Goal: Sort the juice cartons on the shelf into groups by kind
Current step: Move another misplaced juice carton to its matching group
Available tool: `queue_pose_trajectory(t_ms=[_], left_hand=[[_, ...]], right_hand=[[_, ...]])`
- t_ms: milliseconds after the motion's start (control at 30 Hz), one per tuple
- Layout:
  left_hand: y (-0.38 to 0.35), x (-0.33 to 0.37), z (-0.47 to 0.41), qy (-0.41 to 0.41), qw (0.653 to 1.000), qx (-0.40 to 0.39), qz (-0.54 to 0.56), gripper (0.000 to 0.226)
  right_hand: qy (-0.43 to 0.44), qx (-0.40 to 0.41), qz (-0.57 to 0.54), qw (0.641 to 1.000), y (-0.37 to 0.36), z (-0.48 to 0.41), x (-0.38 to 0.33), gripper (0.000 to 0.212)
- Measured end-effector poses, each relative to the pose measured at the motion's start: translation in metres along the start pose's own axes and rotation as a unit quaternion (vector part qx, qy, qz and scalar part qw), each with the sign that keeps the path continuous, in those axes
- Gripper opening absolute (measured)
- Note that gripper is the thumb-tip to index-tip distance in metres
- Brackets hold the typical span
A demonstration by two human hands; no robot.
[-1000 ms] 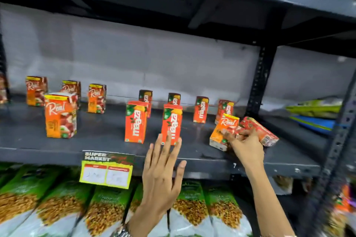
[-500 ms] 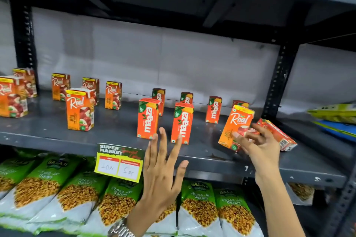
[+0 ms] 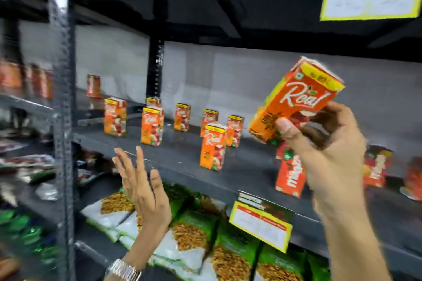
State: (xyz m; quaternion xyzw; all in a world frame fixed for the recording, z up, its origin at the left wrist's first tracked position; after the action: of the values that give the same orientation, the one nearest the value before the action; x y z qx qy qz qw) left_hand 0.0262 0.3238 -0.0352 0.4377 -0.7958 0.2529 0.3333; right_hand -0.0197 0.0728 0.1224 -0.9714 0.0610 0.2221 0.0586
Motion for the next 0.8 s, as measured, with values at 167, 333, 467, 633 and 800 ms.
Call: queue_pose_trajectory(t_ms=[167,333,467,633,800], left_hand=[[0.021,-0.056,-0.048,0.015,0.997,0.000,-0.077,0.058],[0.005,-0.080,-0.072,0.008,0.992,-0.015,-0.123,0.057],[-0.012,-0.089,-0.076,0.001,0.991,-0.055,-0.118,0.058],[-0.022,-0.098,-0.076,-0.022,0.992,-0.049,-0.118,0.057],[-0.026,-0.101,-0.077,-0.020,0.994,-0.028,-0.106,0.056]], right_hand=[[-0.036,-0.062,0.009,0.997,-0.137,0.006,0.047,0.040],[-0.081,-0.152,0.138,0.975,-0.220,0.019,0.110,0.039],[-0.162,-0.188,0.200,0.948,-0.244,0.031,0.147,0.044],[-0.235,-0.199,0.216,0.927,-0.242,0.040,0.170,0.048],[-0.238,-0.200,0.211,0.927,-0.238,0.042,0.172,0.059]])
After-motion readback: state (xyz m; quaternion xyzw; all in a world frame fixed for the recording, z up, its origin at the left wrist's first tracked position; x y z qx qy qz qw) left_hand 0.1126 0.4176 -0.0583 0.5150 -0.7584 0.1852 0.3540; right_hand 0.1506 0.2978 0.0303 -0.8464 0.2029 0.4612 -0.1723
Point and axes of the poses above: each hand's wrist, its own z-axis away from the middle knuckle, its own y-axis out of the back of the hand, x = y × z, the point moved 5 cm from there along -z, towards the middle knuckle, and after that the axes turned 10 degrees about y, right-handed, at the moved point
